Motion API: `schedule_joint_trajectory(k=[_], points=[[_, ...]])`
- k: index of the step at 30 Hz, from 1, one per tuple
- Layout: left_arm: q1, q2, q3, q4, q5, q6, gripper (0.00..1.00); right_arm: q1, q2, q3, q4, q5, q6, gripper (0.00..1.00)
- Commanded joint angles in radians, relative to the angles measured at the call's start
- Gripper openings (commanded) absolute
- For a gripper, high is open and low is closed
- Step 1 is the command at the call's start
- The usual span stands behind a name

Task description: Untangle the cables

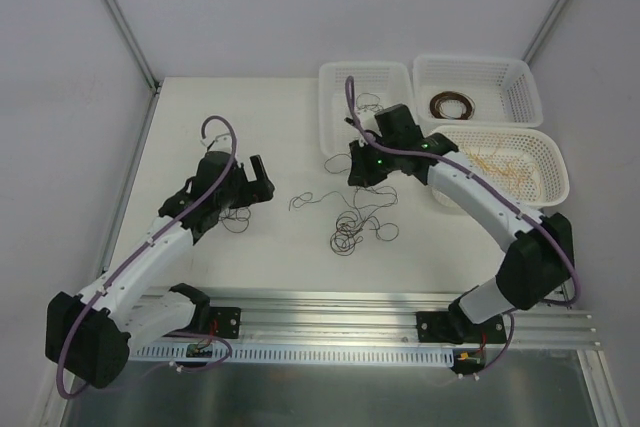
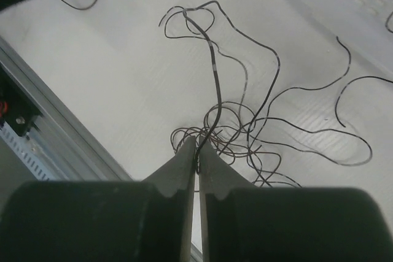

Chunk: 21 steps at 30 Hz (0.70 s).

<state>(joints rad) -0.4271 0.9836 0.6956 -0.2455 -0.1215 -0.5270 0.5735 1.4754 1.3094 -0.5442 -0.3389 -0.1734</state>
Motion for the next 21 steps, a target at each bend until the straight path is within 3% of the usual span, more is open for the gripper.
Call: schedule_joint_trajectory(k=[1,7,14,21], points=[[0.040,0.052,0.155,-0.133,0.054,0.051,0.99,0.038,0.094,0.057,0.009,0.031,-0.090,0.08],[0.090,0.067,0.294,-0.207,0.152,0.114,0.99,0.091,0.245,0.056,0.078,0.107,-0.124,0.12],[0.140,0.059,0.400,-0.230,0.140,0.257,0.99,0.127,0.309,0.041,0.093,0.270,-0.167,0.50],[0.151,0.050,0.340,-0.198,0.033,0.305,0.99,0.135,0.306,0.022,0.056,0.428,-0.215,0.75]])
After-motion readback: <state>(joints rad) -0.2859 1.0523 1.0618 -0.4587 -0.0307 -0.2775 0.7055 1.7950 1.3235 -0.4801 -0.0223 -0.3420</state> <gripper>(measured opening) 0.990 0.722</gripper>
